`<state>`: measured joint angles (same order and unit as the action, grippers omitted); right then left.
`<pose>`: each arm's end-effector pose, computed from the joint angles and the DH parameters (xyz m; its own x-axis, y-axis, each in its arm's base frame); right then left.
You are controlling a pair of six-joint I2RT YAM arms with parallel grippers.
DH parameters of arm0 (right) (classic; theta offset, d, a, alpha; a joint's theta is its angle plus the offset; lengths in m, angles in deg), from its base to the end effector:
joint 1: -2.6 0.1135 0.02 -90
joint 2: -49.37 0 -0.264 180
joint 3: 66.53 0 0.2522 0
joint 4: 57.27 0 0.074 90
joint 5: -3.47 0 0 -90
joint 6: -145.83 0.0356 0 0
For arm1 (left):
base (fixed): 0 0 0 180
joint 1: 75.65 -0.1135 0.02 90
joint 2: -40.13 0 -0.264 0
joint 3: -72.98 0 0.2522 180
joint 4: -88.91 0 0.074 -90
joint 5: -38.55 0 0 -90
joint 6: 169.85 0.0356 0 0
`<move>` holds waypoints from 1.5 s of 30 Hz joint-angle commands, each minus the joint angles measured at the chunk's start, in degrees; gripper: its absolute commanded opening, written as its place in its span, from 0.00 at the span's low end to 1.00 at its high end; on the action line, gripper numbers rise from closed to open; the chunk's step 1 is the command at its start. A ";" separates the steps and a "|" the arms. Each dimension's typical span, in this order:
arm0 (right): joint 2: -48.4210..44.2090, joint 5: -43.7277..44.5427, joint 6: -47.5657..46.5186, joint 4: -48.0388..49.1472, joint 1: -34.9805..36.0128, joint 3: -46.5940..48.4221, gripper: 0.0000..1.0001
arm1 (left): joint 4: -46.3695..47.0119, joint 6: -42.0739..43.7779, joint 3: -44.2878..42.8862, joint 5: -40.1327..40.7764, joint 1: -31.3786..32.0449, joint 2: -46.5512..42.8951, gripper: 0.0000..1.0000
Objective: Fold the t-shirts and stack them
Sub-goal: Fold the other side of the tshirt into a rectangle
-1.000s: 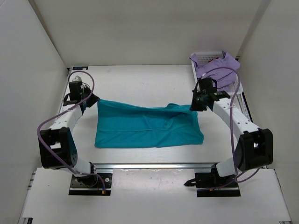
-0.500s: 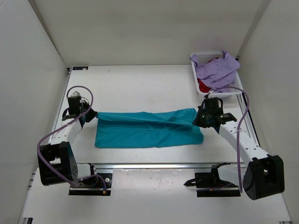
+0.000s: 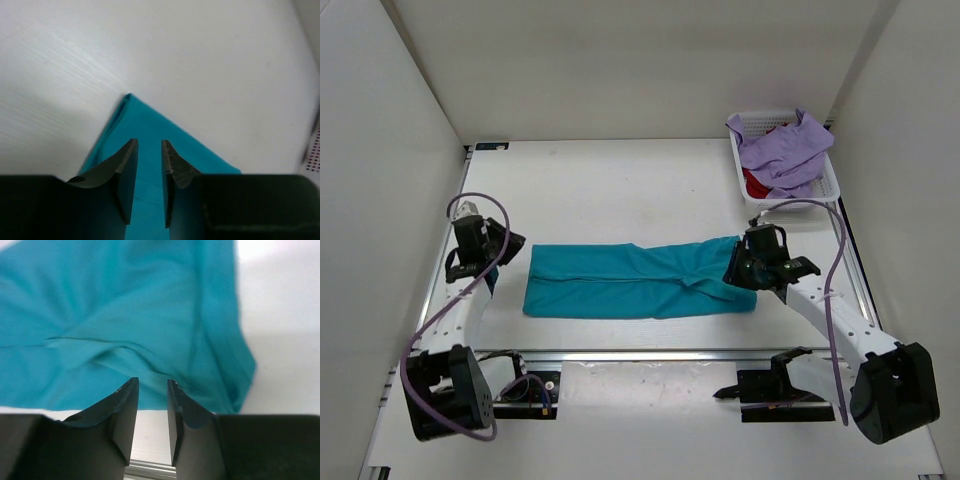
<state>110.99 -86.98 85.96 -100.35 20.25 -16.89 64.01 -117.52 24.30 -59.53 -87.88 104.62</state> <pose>0.1943 0.0621 0.2036 -0.8300 0.2627 -0.4921 0.1262 0.9477 0.2931 0.2276 0.0442 0.2118 -0.4400 -0.7145 -0.5440 -0.4731 0.6993 -0.5358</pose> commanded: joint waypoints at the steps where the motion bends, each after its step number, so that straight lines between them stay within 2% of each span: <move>1: -1.16 3.70 1.07 2.33 4.05 5.07 0.28 | 4.62 -2.32 -0.86 -0.18 4.82 -4.64 0.34; 3: 1.99 3.79 0.73 4.35 7.56 6.57 0.27 | 5.85 -2.06 -0.51 0.51 9.14 -4.81 0.32; 5: 6.11 2.65 0.02 6.19 10.19 8.32 0.13 | 7.69 -3.28 1.24 1.21 15.87 -4.73 0.31; 6: 8.75 2.65 -0.07 6.03 11.69 9.20 0.12 | 9.36 -3.98 2.99 1.92 17.31 -4.64 0.30; 9: 14.73 4.57 -1.12 7.52 15.82 12.45 0.17 | 14.55 -6.53 7.57 2.80 21.19 -4.02 0.30; 11: 17.37 6.51 -2.00 7.70 17.32 13.69 0.25 | 15.87 -6.89 8.98 2.19 20.84 -3.23 0.29; 13: 19.40 6.33 -3.14 8.92 18.56 14.30 0.29 | 17.20 -6.80 10.22 0.96 19.88 -2.09 0.29; 24: 22.92 6.86 -3.33 7.17 22.24 13.96 0.33 | 20.36 -7.41 12.68 -0.18 20.40 -1.21 0.27; 28: 24.24 6.16 -3.67 6.55 21.64 13.95 0.33 | 21.07 -7.86 12.77 0.17 20.49 -0.94 0.27; 31: 25.21 7.21 -3.15 6.21 22.43 14.39 0.29 | 21.07 -7.85 12.86 -0.36 20.50 -0.77 0.27; 33: 25.30 8.53 -2.62 5.77 23.04 14.66 0.22 | 21.15 -7.51 12.77 -0.53 20.40 -0.94 0.27; 35: 25.47 9.15 -2.53 5.33 23.22 15.10 0.07 | 20.98 -7.24 12.60 -0.01 19.97 -1.03 0.28; 38: 25.30 9.06 -2.62 4.97 23.40 14.93 0.00 | 21.16 -7.51 12.86 -0.71 19.35 -1.12 0.28; 44: 24.42 6.25 -1.92 3.84 24.01 14.13 0.00 | 21.33 -7.59 12.42 -1.15 19.78 -1.21 0.28; 45: 23.98 6.51 -1.13 3.40 24.62 14.22 0.04 | 21.07 -7.25 12.68 -1.24 19.79 -1.29 0.27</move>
<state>136.61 -80.42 83.31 -96.09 43.90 -3.47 84.17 -124.96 36.72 -59.66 -68.06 104.12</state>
